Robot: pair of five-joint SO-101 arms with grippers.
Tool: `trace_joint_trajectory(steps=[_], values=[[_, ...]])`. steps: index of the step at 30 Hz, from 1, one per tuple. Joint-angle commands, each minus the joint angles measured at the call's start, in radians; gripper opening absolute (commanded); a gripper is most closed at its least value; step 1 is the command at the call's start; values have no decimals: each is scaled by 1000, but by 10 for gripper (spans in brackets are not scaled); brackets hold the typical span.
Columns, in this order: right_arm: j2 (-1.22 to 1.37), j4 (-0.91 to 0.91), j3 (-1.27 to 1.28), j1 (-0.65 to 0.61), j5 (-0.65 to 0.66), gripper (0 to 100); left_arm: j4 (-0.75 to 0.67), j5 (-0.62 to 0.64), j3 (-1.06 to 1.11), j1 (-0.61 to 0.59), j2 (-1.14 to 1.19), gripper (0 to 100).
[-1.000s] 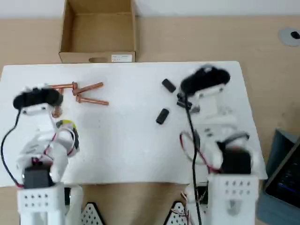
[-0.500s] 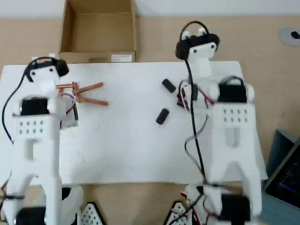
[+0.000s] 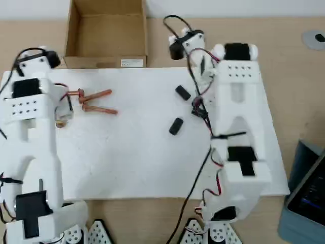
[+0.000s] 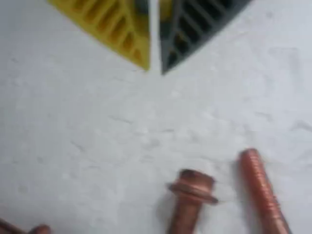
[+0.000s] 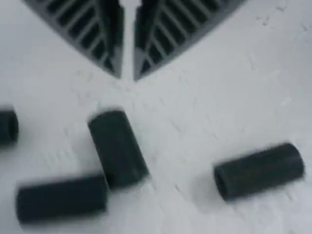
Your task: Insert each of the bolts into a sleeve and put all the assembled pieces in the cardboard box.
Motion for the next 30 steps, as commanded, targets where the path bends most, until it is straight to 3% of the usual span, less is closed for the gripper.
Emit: trace_joint_trajectory(steps=[1,14,30], values=[[87,9,-157,-33,9,46,-3,-28,-46,-17,22,22],[432,58,-512,-68,8,171,-3,-34,-49,-15,116,22],[615,51,-630,-102,14,173,-14,-34,-44,-14,117,22]])
